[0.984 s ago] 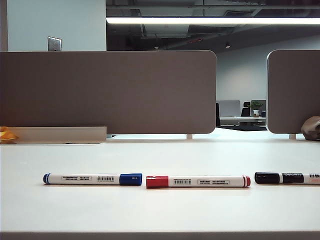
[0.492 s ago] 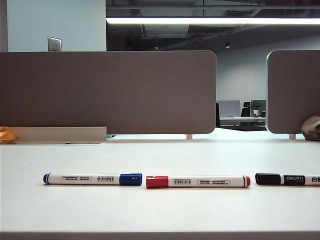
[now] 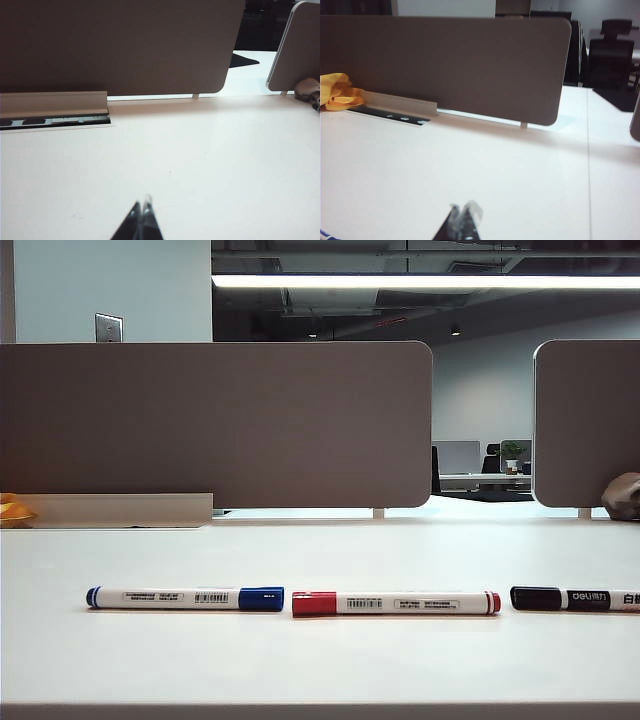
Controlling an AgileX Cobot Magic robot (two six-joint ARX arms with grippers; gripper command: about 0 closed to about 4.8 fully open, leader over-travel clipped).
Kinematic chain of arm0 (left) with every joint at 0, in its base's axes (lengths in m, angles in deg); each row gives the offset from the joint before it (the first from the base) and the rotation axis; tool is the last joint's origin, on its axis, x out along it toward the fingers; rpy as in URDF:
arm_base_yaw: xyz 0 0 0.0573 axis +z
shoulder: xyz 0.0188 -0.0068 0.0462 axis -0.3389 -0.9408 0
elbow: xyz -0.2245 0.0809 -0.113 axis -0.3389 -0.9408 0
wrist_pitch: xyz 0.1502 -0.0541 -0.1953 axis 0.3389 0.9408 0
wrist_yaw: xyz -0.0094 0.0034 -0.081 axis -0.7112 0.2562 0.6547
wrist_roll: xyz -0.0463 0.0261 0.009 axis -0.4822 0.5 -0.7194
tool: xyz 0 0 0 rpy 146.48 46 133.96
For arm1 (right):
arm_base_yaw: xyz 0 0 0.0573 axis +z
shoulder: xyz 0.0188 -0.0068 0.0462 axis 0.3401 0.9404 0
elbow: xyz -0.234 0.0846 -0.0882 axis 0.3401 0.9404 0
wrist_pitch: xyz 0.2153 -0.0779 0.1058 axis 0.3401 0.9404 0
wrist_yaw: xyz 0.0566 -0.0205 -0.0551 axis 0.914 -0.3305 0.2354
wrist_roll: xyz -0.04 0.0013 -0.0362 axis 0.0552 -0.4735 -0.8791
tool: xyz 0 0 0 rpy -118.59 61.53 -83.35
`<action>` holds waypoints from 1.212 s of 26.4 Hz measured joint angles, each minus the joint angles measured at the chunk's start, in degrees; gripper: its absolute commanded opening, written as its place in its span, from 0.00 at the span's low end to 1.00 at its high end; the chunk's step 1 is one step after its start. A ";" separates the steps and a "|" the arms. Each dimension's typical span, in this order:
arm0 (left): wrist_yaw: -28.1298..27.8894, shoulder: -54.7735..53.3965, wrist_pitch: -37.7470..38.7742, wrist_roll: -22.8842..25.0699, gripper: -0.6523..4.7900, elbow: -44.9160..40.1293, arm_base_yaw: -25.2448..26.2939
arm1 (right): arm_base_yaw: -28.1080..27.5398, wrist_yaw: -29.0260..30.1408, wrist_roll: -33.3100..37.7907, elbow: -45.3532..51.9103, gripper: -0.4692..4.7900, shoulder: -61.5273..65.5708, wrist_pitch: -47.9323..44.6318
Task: Pick up the markers one by one and line them up horizontally in a straight line on the table.
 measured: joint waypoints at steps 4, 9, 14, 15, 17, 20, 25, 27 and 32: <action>0.02 0.02 -4.85 -2.69 0.11 -5.53 0.00 | 0.00 0.00 2.08 5.92 0.09 0.02 -4.66; 0.04 0.04 -6.56 -3.10 0.11 -8.41 0.00 | 0.02 0.00 3.19 8.44 0.09 0.02 -6.67; 1.09 0.04 -6.91 -3.10 0.11 -10.45 0.00 | 0.02 0.11 3.72 11.06 0.09 0.00 -7.69; 1.33 0.04 -7.04 -3.08 0.11 -10.99 0.00 | 0.02 0.46 3.74 11.67 0.09 0.00 -7.72; 2.10 0.04 -7.17 -3.08 0.11 -11.87 0.00 | 0.02 0.98 3.78 12.55 0.09 0.00 -7.65; 5.44 0.04 -7.21 -3.04 0.11 -14.45 0.00 | 0.02 2.47 3.93 12.81 0.09 -0.04 -7.63; 7.43 0.00 -7.28 -3.04 0.11 -17.79 0.00 | 0.02 2.56 3.93 12.81 0.09 -0.04 -5.66; 7.41 0.00 -7.58 -3.04 0.11 -18.88 0.00 | 0.04 2.56 4.02 12.81 0.09 -0.04 -3.06; 7.39 0.00 -7.65 -3.04 0.11 -20.83 0.00 | 0.20 2.58 5.07 12.81 0.09 -0.04 1.03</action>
